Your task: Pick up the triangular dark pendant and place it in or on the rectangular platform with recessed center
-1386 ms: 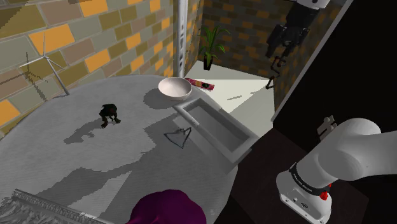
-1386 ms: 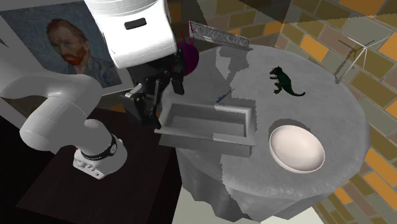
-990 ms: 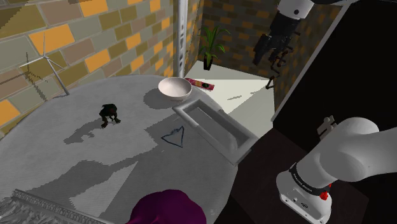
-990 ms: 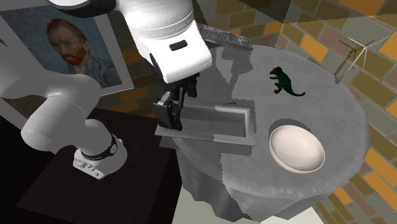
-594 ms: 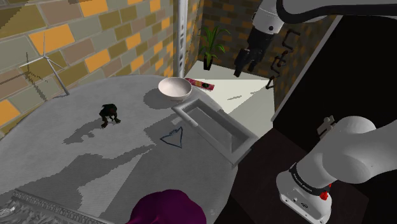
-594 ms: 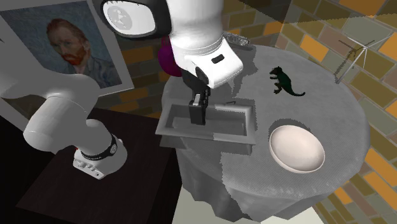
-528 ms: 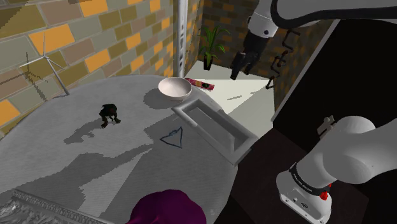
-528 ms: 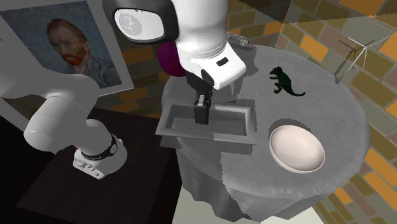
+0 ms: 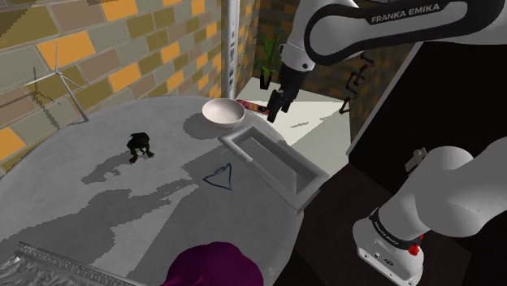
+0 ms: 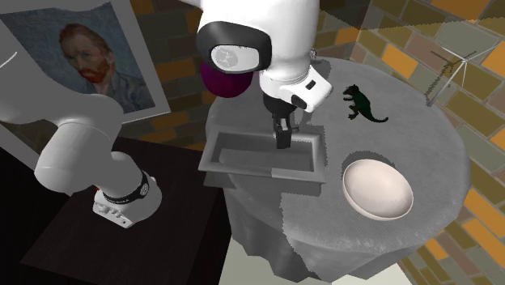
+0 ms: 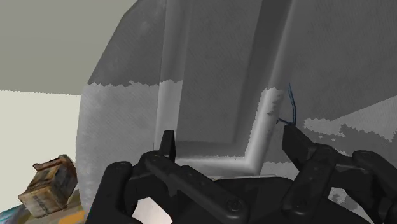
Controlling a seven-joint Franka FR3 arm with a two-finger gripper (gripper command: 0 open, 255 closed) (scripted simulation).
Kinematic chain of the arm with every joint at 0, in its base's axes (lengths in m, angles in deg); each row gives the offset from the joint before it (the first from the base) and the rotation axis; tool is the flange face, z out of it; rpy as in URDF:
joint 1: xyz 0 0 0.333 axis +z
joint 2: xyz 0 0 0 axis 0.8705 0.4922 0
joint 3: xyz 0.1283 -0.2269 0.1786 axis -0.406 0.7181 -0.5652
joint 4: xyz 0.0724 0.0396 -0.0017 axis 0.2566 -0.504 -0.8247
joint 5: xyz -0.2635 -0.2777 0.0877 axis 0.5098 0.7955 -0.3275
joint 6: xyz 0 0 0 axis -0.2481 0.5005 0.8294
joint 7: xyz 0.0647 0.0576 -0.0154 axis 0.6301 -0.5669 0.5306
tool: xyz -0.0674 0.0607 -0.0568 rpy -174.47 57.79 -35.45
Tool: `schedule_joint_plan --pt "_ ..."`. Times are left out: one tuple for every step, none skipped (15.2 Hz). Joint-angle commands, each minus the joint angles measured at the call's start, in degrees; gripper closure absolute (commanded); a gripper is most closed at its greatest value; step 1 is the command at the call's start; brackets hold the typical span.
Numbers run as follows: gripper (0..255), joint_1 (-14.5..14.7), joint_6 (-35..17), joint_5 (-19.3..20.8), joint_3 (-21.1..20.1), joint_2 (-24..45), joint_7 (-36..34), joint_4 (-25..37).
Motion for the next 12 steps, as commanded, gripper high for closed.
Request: schedule_joint_plan --pt "0 1.39 -2.35 -1.04 -0.63 2.96 1.95 0.36" --pt "0 2.1 -3.38 -1.56 -1.02 4.36 2.79 0.58" --pt "0 2.78 -4.39 -2.07 -1.43 5.76 3.64 0.85" --pt "0 3.46 -5.37 -2.57 -1.86 7.17 4.49 1.14" --pt "0 4.12 -6.33 -3.07 -2.3 8.58 5.33 1.46" --pt "0 4.78 -7.26 -3.54 -2.75 9.99 6.18 1.82" --pt "0 5.41 -8.16 -4.01 -3.23 11.4 7.02 2.2" --pt "0 6.04 -9.03 -4.46 -3.71 12.81 7.85 2.61" --pt "0 6.63 -9.88 -4.88 -4.22 14.22 8.67 3.04" --pt "0 7.24 -10.71 -5.29 -4.73 15.63 9.49 3.5" --pt "0 7.82 -11.51 -5.67 -5.25 17.03 10.29 3.98" --pt "0 8.39 -12.29 -6.02 -5.79 18.42 11.09 4.49"
